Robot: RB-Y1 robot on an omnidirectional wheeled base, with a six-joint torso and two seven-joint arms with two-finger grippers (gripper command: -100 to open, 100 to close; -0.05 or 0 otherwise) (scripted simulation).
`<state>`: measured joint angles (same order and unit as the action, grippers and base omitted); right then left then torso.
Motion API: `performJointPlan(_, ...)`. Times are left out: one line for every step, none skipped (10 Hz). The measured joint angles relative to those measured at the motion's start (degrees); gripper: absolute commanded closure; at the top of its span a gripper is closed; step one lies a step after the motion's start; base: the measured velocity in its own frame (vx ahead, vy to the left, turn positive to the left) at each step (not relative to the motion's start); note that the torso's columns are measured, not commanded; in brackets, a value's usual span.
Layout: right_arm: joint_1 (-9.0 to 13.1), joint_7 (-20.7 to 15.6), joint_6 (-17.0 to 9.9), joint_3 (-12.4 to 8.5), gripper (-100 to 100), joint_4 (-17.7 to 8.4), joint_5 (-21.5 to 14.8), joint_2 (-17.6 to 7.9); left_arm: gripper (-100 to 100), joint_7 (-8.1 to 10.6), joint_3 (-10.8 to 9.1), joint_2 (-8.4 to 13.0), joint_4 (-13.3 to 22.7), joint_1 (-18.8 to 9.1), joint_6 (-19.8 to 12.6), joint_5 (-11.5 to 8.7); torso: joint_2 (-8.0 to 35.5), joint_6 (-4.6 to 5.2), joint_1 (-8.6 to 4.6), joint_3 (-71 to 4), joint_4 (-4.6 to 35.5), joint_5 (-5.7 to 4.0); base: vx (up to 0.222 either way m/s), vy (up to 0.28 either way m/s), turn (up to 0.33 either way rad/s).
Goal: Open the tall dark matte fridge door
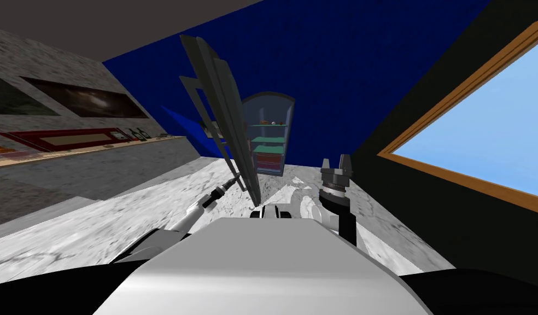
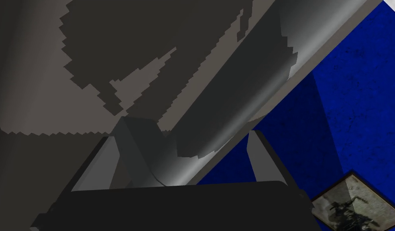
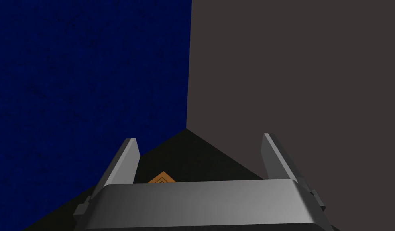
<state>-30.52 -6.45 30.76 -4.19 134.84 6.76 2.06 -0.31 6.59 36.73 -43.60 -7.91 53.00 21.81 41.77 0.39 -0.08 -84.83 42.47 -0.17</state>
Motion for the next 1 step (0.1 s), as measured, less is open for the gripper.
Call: performJointPlan(0.0, 0.0, 0.0, 0.0, 0, 0.0, 0.0, 0.0, -100, -0.49, 0.26, -0.5, 1.9, -1.5, -0.1, 0.0, -0.2, -0.05, -0.06, -0.1, 0.0, -0.03, -0.124, 0.087, -0.089)
